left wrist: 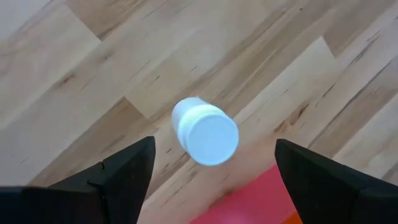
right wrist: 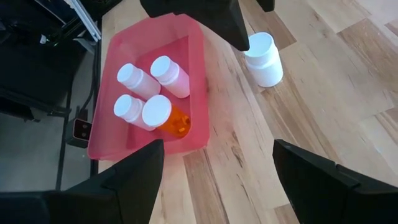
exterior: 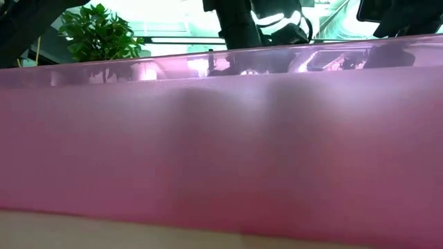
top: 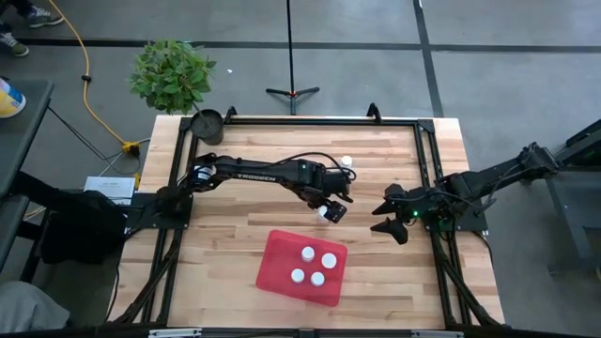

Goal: Pick and place pill bottles into a basket
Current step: Put the white medicine bottle into the red container

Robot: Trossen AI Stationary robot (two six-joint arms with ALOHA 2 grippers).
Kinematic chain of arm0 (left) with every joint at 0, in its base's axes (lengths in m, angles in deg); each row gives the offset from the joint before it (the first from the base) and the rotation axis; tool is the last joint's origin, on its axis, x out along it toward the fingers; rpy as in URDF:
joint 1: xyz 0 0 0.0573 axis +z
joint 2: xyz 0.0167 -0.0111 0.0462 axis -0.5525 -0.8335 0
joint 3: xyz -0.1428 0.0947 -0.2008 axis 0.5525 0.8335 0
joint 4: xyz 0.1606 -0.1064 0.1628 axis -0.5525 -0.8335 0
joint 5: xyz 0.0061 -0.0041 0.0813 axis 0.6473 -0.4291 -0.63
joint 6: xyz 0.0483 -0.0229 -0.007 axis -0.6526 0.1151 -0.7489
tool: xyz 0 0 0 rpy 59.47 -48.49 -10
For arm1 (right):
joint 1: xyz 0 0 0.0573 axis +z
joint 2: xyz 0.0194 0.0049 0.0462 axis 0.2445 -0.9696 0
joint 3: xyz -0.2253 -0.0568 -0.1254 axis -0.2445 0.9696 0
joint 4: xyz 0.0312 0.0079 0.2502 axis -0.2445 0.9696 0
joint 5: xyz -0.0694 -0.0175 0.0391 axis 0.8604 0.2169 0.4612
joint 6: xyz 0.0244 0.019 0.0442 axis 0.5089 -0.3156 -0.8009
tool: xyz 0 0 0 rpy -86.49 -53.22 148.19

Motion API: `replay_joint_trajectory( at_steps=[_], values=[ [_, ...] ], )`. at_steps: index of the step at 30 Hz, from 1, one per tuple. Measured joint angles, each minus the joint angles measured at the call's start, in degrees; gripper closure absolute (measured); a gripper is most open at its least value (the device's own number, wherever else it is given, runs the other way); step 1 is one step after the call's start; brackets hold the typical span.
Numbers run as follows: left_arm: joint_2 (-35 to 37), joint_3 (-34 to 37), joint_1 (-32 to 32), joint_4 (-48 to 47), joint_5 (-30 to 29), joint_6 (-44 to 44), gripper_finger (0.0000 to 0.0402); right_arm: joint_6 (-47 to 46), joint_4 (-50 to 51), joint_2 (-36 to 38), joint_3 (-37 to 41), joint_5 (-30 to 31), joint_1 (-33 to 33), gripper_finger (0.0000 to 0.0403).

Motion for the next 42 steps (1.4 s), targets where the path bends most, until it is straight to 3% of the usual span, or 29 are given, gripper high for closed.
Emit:
replay_joint_trajectory(
  at_steps=[15,32,42],
  values=[
    [0.0,0.0,-1.0,2.7,-3.0,-7.1,0.0037,0.0,-0.2,-0.8,0.0,-0.2,0.0,0.0111],
    [0.0,0.0,-1.6,1.9,-0.3,-16.8,0.0037,0.0,-0.1,-0.8,0.0,-0.3,0.0,0.0111],
    [-3.9,0.1,-1.6,-0.3,0.4,-18.5,0.0037,-0.3,0.0,-0.8,0.0,-0.3,0.0,0.0111]
  ],
)
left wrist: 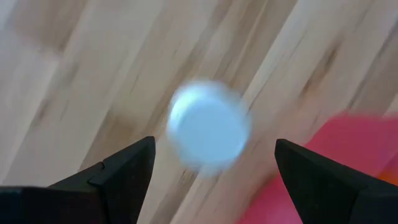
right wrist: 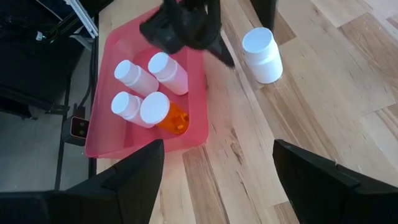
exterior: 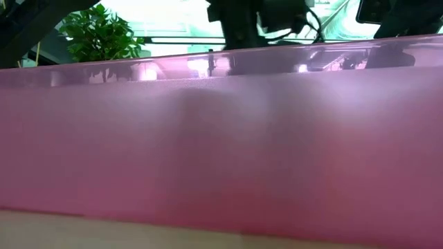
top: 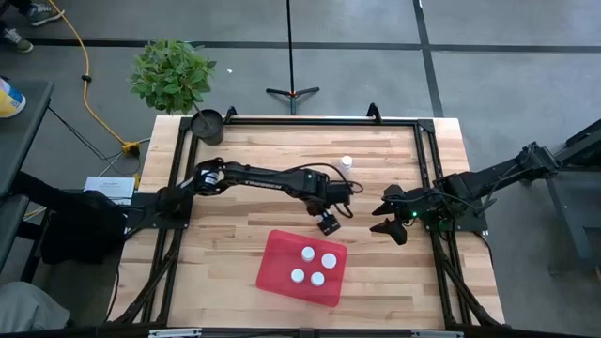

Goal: Pick and place pill bottles into a basket
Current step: Put the white medicine bottle into the red container

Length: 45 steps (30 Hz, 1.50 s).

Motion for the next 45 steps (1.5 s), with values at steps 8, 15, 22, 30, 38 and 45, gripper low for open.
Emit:
replay_joint_trajectory(
  at_steps=[8,15,22,30,38,45],
  values=[
    [-0.5,-0.2,0.0,2.9,-0.7,-0.5,0.0037,-0.1,0.1,0.0,0.0,0.0,0.0,0.0111],
    [-0.5,-0.1,0.0,3.4,-2.1,-0.7,0.0037,-0.1,0.3,0.0,0.0,0.0,0.0,0.0111],
    [-0.5,-0.1,0.0,3.6,-2.1,-0.9,0.0037,-0.1,0.4,0.0,0.0,0.2,0.0,0.0111],
    [-1.8,0.0,0.0,2.8,-1.3,-0.9,0.0037,-0.1,0.4,0.0,0.0,0.3,0.0,0.0111],
    [-2.5,-0.1,0.0,3.7,-0.9,-0.9,0.0037,-0.1,0.4,0.0,0.0,0.2,0.0,0.0111],
    [-2.5,-0.1,0.0,4.0,-0.9,-0.9,0.0052,-0.1,0.4,0.0,0.0,0.2,0.0,0.0111]
  ],
)
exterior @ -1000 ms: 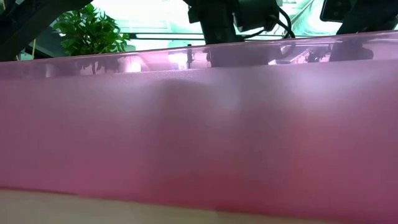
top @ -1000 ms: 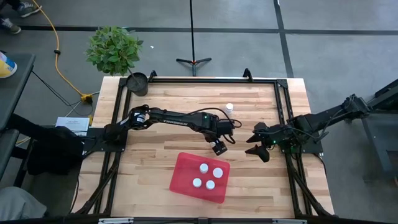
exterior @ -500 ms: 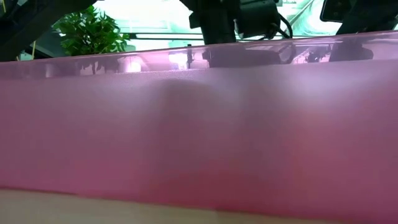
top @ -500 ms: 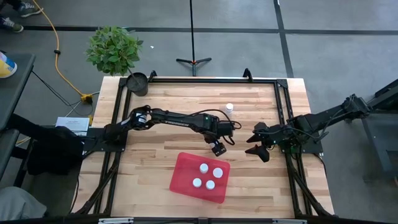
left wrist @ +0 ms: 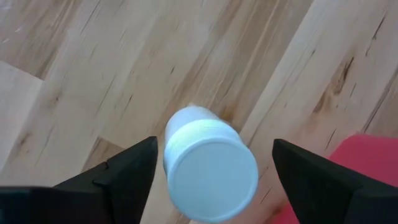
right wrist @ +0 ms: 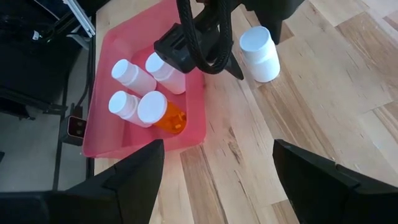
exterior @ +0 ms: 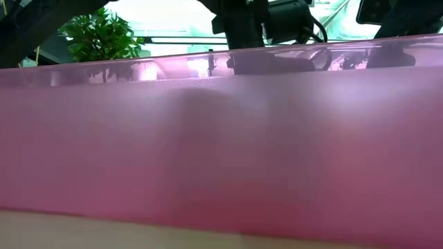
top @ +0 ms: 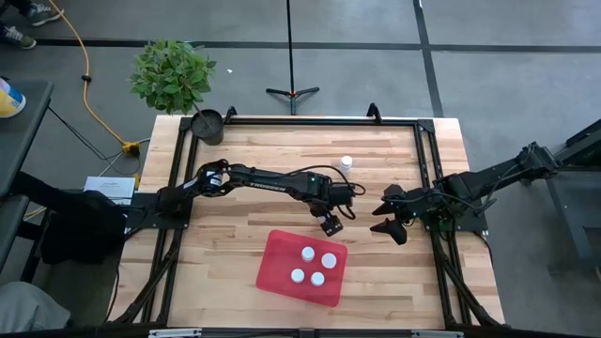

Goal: Pick and place pill bottles into a basket
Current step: Put the white medicine bottle into the red container

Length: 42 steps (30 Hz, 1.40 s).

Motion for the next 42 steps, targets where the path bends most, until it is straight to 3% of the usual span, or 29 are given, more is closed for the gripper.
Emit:
replay_joint_trajectory(
  at_steps=[13,26,38,42],
  values=[
    [0.0,0.0,0.0,-0.1,0.3,-1.2,0.0192,0.0,0.2,0.0,0.0,0.0,0.0,0.0111],
    [0.6,-0.4,0.5,-2.3,1.0,-1.3,0.0188,0.0,0.2,0.0,0.0,-0.1,0.0,0.0111],
    [1.0,-18.8,4.3,-16.0,2.5,-5.9,0.0193,-0.1,0.2,0.0,0.0,-0.2,0.0,0.0111],
    [5.3,-17.0,5.4,-14.8,7.3,-6.0,0.0193,-0.2,0.0,0.0,0.0,-0.3,0.0,0.0111]
  ],
)
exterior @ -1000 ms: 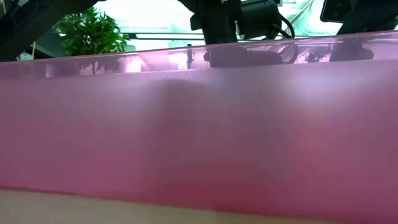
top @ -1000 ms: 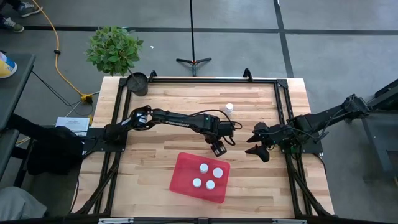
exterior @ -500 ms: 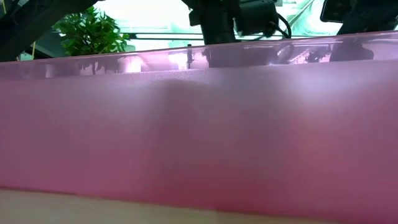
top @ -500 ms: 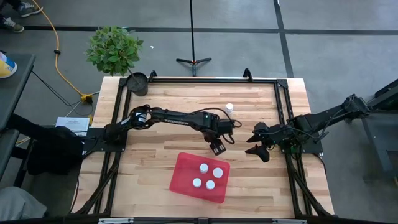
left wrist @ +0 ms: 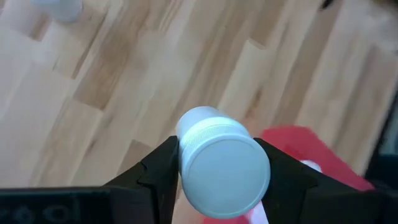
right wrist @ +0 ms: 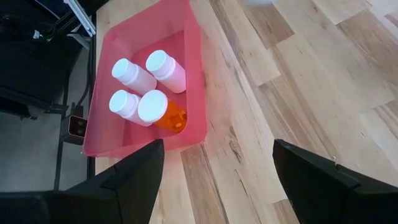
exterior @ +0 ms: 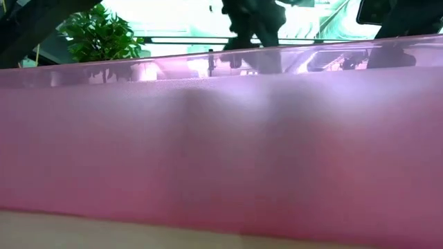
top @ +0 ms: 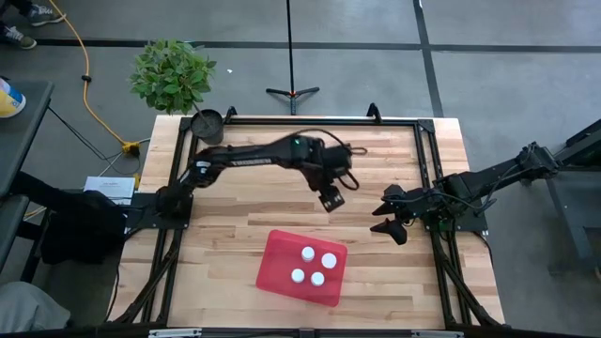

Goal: Pick and place pill bottles into a basket
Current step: Put the white medicine bottle into the red container

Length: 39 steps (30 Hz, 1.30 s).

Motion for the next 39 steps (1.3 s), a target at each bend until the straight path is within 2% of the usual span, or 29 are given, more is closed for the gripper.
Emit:
replay_joint_trajectory(
  at_steps=[7,14,19,22,26,33,39],
  values=[
    [5.7,0.0,0.6,-7.3,5.8,-1.0,0.0193,0.0,0.0,0.0,0.0,-0.1,0.0,0.0111],
    [9.6,0.0,-0.7,-20.2,6.6,-2.1,0.0193,0.0,-0.1,0.0,0.0,-0.2,0.0,0.0111],
    [12.2,0.0,-2.2,-18.8,7.5,-2.5,0.0193,-0.5,-0.2,0.0,0.0,-0.1,0.0,0.0111],
    [13.3,-0.1,-3.0,-20.0,4.9,-2.2,0.0193,-1.3,-0.2,0.0,0.0,-0.2,0.0,0.0111],
    [13.7,0.0,-5.4,-20.0,4.4,-1.3,0.0193,-1.9,-0.1,0.0,0.0,-0.2,0.0,0.0111],
    [13.9,0.0,-13.6,-19.7,2.6,0.1,0.0193,-2.4,-0.1,0.0,0.0,-0.4,0.0,0.0111],
    [13.9,0.0,-20.6,-19.8,-7.3,4.1,0.0193,-2.4,-0.1,0.0,0.0,-0.2,0.0,0.0111]
  ],
)
